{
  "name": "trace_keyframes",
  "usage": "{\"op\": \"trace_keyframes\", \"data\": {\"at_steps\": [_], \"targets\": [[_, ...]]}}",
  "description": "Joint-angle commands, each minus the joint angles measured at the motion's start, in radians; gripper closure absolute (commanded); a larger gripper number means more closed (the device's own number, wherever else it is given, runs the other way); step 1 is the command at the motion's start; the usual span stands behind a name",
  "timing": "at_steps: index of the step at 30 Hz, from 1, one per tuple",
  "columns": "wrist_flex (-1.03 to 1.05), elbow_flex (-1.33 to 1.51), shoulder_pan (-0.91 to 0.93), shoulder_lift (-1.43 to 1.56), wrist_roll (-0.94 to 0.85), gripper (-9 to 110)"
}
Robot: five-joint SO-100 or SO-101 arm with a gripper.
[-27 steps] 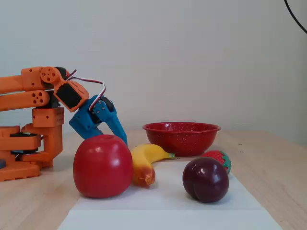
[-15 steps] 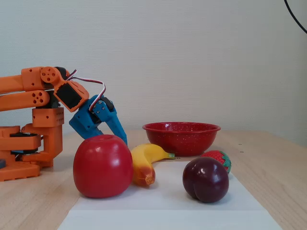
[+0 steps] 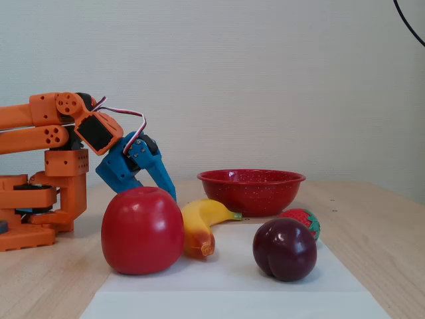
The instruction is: Grasp the banana and put it in the red bowl
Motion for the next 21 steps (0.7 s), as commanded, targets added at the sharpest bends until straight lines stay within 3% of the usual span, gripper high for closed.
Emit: {"op": "trace_keyframes", "data": {"at_steps": [1, 8, 21], "targets": [[0.008, 0.015, 0.002, 0.021, 0.018, 101], [0.035, -0.002, 0.006, 0.012, 0.026, 101], [0.345, -0.328, 0.025, -0.153, 0.048, 101]]}}
